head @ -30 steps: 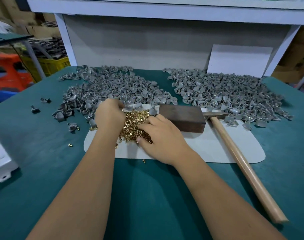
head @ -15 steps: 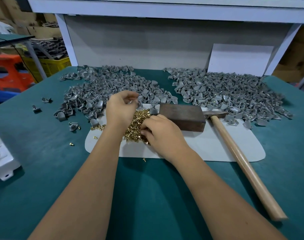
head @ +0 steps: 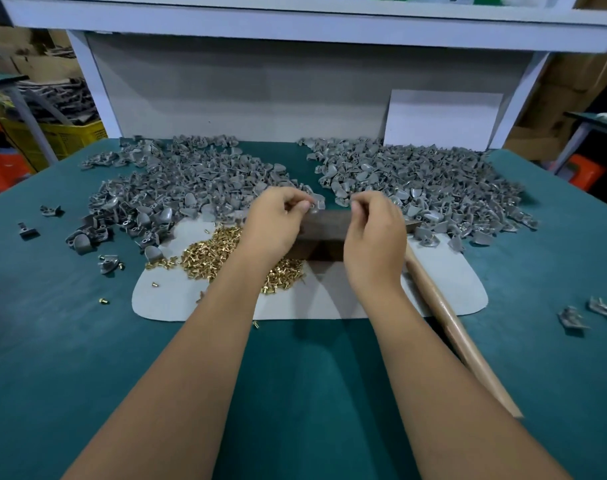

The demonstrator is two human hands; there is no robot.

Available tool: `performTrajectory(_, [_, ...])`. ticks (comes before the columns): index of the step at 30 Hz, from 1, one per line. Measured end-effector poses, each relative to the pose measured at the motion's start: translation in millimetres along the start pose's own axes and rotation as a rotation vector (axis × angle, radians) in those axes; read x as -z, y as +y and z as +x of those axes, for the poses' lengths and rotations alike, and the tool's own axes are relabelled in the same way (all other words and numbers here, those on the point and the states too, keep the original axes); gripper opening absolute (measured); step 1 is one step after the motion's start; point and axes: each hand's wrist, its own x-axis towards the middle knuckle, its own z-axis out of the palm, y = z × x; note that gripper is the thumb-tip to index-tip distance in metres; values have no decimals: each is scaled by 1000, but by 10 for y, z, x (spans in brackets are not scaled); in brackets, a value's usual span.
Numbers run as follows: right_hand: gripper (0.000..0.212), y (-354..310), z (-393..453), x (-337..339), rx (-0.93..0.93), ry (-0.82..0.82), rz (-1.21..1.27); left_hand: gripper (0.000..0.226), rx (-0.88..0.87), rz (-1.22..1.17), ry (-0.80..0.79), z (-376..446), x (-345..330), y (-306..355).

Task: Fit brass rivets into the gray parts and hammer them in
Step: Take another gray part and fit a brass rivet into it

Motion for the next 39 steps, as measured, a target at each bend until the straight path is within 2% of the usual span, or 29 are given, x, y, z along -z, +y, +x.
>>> performTrajectory(4, [11,49,42,12,-95,23,38,13,-39,130,-17,-43,-149,20])
performTrajectory(8, [9,83,38,-21,-88,-29,-26,14,-76,175,-18,-63,-192,50])
performTrajectory(15, [9,89,127,-27,-91,-115,-40,21,-161,113,215,-162,-107,-25])
performTrajectory(22, [12,74,148,-48,-124,-204,7,24,-118,209,107,-171,-245,-48])
performTrajectory(26, [11,64,164,-36,-145,-210,44,16,-124,226,112,-155,-290,-82])
performTrajectory(39, [10,19,103,-19,-183,-261,106,12,-51,149,106,-153,-250,-79])
